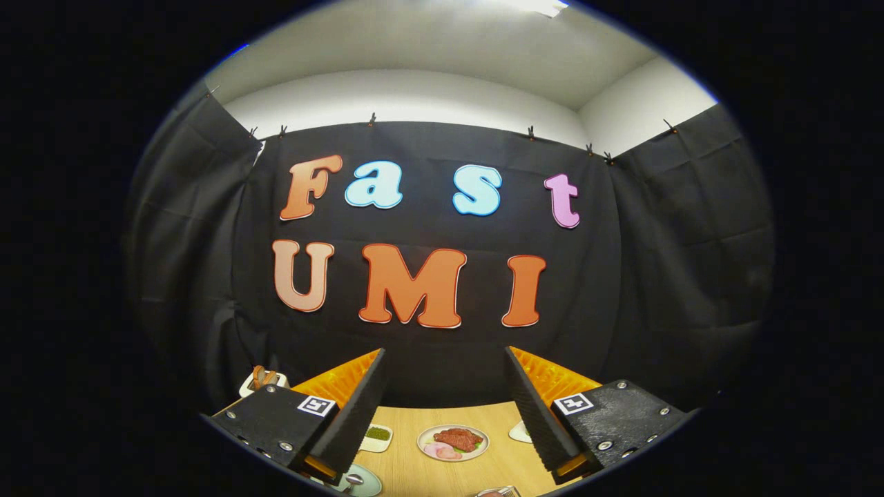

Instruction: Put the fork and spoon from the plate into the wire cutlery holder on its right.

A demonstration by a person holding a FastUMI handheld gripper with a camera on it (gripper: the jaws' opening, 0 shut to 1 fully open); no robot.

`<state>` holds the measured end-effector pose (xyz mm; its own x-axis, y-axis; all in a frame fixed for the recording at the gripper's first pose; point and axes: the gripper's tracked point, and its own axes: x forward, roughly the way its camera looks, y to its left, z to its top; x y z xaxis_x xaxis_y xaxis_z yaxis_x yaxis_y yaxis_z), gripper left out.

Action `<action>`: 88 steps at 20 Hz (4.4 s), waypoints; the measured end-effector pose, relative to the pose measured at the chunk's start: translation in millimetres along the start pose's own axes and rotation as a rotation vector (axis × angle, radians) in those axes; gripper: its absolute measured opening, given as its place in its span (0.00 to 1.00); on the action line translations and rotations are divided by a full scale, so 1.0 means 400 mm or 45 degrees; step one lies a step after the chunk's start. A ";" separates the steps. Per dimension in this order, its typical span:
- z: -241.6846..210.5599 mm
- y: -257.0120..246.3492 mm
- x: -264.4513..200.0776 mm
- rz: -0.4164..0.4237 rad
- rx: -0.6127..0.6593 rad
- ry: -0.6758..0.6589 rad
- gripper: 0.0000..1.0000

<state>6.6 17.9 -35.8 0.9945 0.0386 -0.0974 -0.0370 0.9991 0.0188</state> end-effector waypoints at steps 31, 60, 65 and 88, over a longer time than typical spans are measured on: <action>-0.970 0.494 -0.227 0.464 -0.109 1.739 0.75; -1.175 0.499 -0.191 0.336 -0.006 1.831 0.05; -1.072 0.467 -0.159 0.351 0.027 1.652 0.05; -0.861 -0.224 -0.237 -0.123 0.093 1.357 0.05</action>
<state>-118.2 -70.1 -370.9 0.3937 -0.0119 -0.9192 0.0780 0.9967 0.0205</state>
